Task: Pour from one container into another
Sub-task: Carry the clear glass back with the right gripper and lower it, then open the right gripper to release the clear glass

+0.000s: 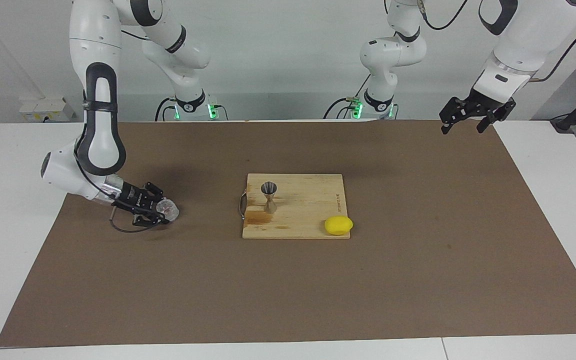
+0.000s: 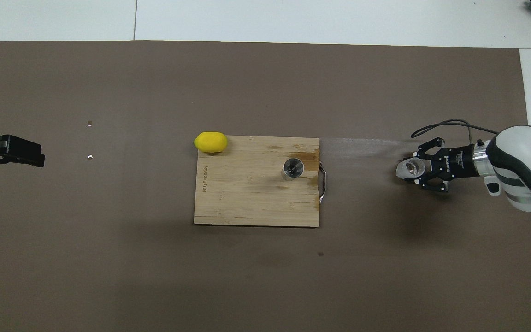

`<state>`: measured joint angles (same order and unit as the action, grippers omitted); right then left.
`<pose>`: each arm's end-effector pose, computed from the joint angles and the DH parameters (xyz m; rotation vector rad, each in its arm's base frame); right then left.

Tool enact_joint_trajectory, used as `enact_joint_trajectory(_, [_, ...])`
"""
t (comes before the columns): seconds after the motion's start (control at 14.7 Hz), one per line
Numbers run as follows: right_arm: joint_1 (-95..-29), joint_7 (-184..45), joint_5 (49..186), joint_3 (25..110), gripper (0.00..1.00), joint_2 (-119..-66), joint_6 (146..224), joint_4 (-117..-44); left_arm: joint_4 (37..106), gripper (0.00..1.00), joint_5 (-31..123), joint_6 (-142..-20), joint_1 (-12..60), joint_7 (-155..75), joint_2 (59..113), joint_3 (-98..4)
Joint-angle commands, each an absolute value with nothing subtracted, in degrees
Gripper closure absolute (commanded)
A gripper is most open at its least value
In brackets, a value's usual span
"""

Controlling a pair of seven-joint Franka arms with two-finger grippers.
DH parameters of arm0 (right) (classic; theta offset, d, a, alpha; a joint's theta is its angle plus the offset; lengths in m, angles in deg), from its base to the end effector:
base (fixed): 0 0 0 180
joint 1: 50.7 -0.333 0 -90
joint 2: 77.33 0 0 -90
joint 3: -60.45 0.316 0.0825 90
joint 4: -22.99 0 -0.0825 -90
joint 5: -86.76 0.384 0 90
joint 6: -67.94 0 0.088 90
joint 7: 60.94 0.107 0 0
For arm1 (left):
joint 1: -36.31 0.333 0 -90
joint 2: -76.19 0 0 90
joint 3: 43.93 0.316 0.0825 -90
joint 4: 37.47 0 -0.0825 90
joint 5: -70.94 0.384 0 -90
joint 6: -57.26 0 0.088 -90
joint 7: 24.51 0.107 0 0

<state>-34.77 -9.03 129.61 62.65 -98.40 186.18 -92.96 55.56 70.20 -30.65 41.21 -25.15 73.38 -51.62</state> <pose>0.5641 -0.1014 0.2541 -1.7859 1.8824 0.6639 0.5342 -0.0293 0.6230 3.1353 -0.0587 -0.0642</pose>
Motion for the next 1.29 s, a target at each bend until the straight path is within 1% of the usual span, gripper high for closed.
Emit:
enact_joint_trajectory(0.0, [-31.37, -11.46, 129.14, 62.91, 0.00, -96.67, 186.60, -95.22, 57.01, 0.00, 69.54, -30.89, 41.84, -24.69, 71.80, -51.84])
enact_joint_trajectory(0.2, [-29.52, -16.10, 119.48, 62.91, 0.00, -95.70, 186.60, -95.23, 57.01, 0.00, 69.54, -30.89, 41.84, -24.69, 71.80, -51.84])
enact_joint_trajectory(0.34, [-29.61, -20.66, 115.61, 62.91, 0.00, -94.47, 186.86, -95.05, 57.01, 0.00, 69.54, -30.89, 41.84, -24.69, 71.80, -51.84])
enact_joint_trajectory(0.54, [-31.27, -30.59, 105.59, 63.26, 0.00, -92.54, 186.25, -94.79, 57.01, 0.00, 69.54, -30.89, 41.84, -24.69, 71.80, -51.84])
enact_joint_trajectory(0.75, [-31.54, -35.61, 104.78, 63.26, 0.00, -91.39, 186.25, -94.53, 57.01, 0.00, 69.54, -30.89, 41.84, -24.69, 71.80, -51.84])
enact_joint_trajectory(0.88, [-32.15, -42.97, 103.99, 63.26, 0.00, -90.25, 186.33, -94.35, 57.01, 0.00, 69.54, -30.89, 41.84, -24.69, 71.80, -51.84])
enact_joint_trajectory(1.02, [-33.73, -49.23, 101.10, 63.35, 0.00, -89.81, 186.25, -92.86, 57.01, 0.00, 69.54, -30.89, 41.84, -24.69, 71.80, -51.84])
enact_joint_trajectory(1.22, [-37.42, -50.48, 95.83, 63.35, 0.00, -87.71, 186.25, -92.42, 57.10, 0.00, 69.54, -30.89, 41.84, -24.69, 71.80, -51.84])
